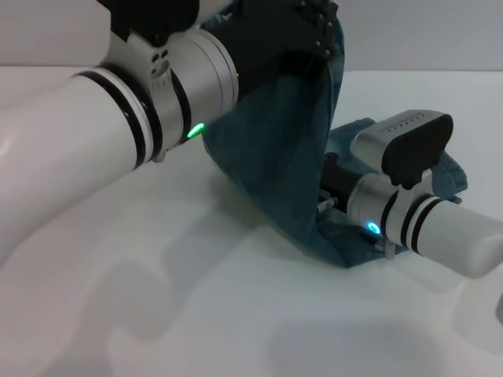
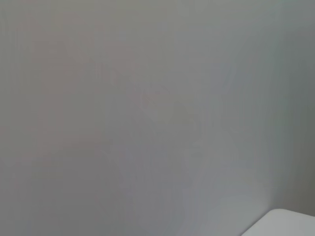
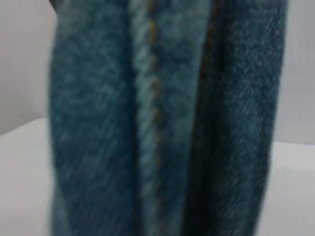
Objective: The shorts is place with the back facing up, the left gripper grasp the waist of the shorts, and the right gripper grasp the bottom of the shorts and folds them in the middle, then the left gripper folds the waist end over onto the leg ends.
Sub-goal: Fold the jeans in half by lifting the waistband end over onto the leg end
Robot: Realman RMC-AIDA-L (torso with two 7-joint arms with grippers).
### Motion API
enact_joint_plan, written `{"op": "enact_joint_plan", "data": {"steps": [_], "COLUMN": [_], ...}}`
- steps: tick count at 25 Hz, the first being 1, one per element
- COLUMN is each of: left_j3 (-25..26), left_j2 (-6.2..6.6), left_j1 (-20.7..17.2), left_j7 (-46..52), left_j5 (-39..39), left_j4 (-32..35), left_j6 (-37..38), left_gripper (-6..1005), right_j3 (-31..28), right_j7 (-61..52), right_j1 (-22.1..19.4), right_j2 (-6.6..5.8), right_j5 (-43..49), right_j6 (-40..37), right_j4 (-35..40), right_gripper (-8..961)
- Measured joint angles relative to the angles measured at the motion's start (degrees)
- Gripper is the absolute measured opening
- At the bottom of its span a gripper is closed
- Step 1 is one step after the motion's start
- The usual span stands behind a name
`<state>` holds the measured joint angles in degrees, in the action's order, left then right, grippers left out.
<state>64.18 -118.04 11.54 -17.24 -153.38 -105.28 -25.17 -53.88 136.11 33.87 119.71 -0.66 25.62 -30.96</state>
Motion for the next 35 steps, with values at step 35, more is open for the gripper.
{"op": "enact_joint_plan", "data": {"steps": [35], "left_j3": [-7.5], "left_j2": [0.1], "left_j1": [0.2], "left_j7": [-0.2], "left_j5": [-0.4], "left_j4": [3.0], "left_j6": [7.6], "left_gripper": [37], "right_j3": [-9.0], "right_j7": [20.4], "right_j1": [-19.4], "right_j2": [-0.37], "right_j5": [-5.5], "right_j6": [-1.2], "right_j4": [-16.2], "right_gripper": [-1]}}
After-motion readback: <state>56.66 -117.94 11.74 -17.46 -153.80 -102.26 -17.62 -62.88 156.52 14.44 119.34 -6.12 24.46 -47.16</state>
